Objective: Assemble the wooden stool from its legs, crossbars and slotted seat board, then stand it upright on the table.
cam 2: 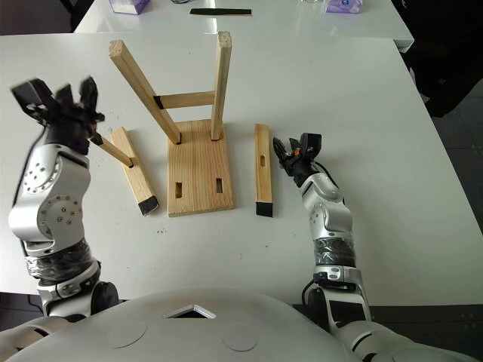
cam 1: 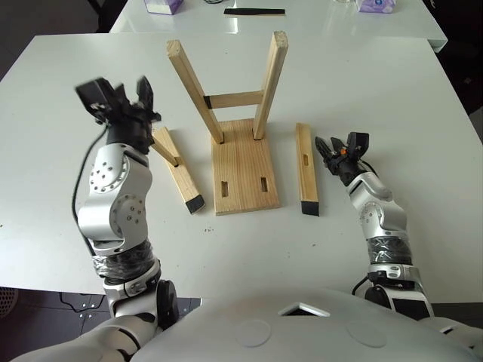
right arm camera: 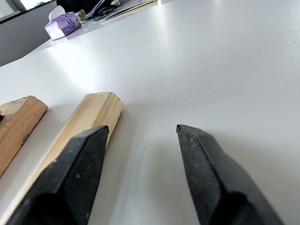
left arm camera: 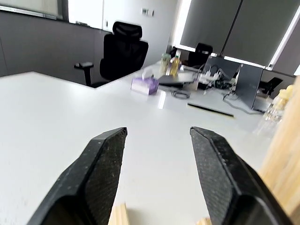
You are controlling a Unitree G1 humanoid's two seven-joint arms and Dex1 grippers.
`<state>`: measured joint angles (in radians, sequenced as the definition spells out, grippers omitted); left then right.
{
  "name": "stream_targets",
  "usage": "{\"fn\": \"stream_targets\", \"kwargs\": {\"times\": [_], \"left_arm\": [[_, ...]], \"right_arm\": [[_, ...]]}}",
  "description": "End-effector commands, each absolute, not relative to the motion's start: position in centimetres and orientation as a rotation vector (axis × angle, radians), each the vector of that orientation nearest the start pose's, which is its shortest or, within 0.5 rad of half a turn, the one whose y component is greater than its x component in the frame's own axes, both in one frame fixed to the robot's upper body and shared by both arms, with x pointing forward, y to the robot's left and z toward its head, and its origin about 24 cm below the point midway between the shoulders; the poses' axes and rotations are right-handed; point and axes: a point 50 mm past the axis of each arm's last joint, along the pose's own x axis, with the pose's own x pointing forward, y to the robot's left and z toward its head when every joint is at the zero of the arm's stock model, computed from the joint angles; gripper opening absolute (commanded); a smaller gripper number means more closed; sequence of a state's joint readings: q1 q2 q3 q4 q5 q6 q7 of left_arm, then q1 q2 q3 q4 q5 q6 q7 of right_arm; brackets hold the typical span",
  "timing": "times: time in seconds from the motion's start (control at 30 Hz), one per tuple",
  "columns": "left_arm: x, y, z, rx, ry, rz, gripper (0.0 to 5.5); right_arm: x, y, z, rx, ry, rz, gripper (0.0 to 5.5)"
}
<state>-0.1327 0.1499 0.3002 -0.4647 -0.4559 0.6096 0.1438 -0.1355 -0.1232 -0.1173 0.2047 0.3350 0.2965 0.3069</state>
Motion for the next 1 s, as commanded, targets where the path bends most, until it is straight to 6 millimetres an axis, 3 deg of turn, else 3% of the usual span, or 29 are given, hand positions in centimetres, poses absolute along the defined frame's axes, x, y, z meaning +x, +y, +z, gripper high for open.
{"fn": "stream_targets", "kwargs": {"times": [0.03, 0.27, 0.4, 0.5, 0.57, 0.67, 0.73, 0.83, 1.0], "left_arm": [[25.9, 21.5, 10.3, -0.266, 0.086, 0.157, 2.52], [25.2, 21.3, 15.7, -0.337, -0.219, 0.092, 2.52], [23.1, 25.6, 18.7, -0.300, -0.366, 0.368, 2.52], [21.4, 27.8, 16.9, -0.217, -0.257, 0.549, 2.52], [20.0, 27.9, 14.0, -0.190, -0.096, 0.612, 2.52], [17.6, 25.9, 8.7, -0.110, 0.197, 0.542, 2.52], [16.6, 24.0, 6.4, -0.119, 0.325, 0.441, 2.52], [16.0, 20.9, 5.0, -0.157, 0.438, 0.271, 2.52], [16.6, 17.3, 6.6, -0.267, 0.434, 0.094, 3.04]], "right_arm": [[27.5, -17.6, 1.0, 0.278, 0.308, 0.223, 2.68], [27.2, -17.5, 0.8, 0.282, 0.312, 0.220, 2.68], [26.4, -17.8, 0.2, 0.274, 0.336, 0.208, 2.68], [25.7, -18.0, -0.3, 0.266, 0.352, 0.195, 2.68], [25.4, -18.2, -0.5, 0.264, 0.353, 0.180, 2.68], [25.3, -18.2, -0.6, 0.265, 0.356, 0.168, 2.68], [25.2, -18.3, -0.7, 0.261, 0.359, 0.165, 2.68], [25.3, -18.4, -0.7, 0.252, 0.361, 0.167, 2.68], [25.6, -18.9, -0.7, 0.239, 0.362, 0.163, 2.68]]}}
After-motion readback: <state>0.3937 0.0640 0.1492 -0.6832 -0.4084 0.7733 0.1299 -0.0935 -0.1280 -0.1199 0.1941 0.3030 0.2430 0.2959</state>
